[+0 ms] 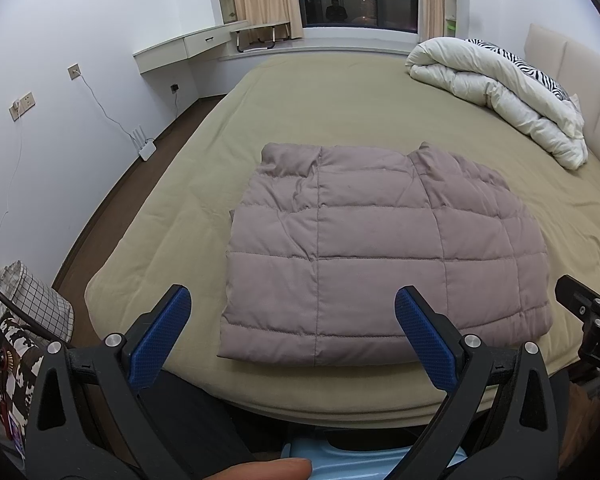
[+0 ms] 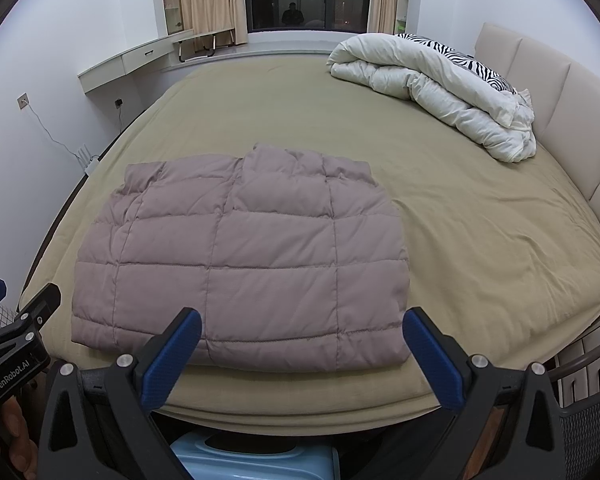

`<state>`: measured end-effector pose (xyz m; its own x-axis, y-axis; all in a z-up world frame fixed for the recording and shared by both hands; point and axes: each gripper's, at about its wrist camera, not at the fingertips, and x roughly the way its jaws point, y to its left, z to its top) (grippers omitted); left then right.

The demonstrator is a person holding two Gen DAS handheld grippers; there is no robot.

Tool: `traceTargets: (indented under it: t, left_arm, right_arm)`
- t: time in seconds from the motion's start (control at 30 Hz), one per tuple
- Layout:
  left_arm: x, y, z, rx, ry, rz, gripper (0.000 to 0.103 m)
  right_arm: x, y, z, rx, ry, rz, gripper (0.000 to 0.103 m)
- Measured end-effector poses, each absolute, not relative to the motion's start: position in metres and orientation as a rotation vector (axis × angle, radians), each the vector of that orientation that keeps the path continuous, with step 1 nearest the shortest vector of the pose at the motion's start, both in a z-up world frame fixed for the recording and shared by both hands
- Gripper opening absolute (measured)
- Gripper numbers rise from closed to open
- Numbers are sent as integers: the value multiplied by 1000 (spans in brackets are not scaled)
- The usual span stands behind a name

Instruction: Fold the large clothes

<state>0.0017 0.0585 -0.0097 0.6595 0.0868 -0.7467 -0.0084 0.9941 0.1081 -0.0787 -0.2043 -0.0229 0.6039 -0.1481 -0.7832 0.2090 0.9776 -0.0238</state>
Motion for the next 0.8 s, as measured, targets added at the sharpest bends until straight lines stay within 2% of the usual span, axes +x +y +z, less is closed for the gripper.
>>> traceTargets:
  t: [0.8]
  left_arm:
    - [1,59,-9,98,849,55,103]
  right_arm:
    - [-79,-207,-23,70,902,-202,103]
